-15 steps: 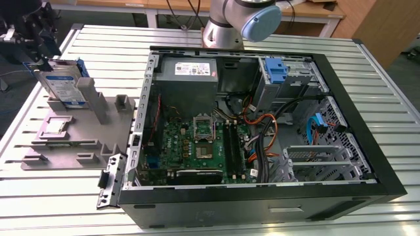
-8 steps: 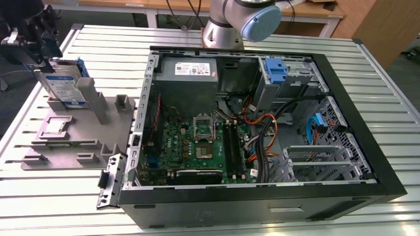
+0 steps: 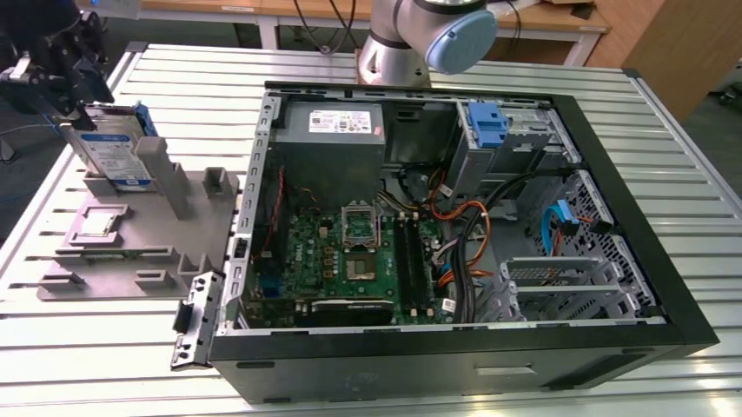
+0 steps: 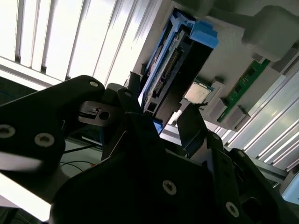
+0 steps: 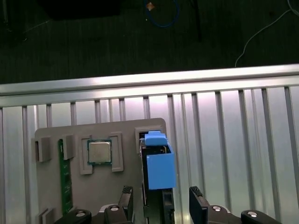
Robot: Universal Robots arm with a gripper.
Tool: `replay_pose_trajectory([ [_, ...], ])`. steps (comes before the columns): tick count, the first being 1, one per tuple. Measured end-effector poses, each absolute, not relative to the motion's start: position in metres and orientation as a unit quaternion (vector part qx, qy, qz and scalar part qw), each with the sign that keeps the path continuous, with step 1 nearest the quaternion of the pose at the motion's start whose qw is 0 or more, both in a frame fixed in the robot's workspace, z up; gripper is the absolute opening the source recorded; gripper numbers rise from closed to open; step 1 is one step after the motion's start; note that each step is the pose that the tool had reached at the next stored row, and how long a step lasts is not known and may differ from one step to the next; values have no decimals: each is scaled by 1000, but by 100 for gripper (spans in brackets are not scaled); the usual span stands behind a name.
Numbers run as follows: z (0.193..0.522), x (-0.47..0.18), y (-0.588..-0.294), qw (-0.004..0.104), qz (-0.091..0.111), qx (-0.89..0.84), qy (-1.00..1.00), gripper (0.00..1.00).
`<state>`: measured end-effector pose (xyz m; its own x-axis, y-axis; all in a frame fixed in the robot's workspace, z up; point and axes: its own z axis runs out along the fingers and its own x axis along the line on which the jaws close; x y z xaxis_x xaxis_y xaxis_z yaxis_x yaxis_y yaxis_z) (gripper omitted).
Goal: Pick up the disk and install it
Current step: 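Pick up the disk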
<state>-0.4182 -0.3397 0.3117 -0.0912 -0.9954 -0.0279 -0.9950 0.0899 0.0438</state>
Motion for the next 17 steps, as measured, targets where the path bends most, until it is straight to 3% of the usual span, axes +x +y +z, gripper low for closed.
replay_pose_trajectory([
  [17,299,-418,-340,4,-26,671,-741,59],
])
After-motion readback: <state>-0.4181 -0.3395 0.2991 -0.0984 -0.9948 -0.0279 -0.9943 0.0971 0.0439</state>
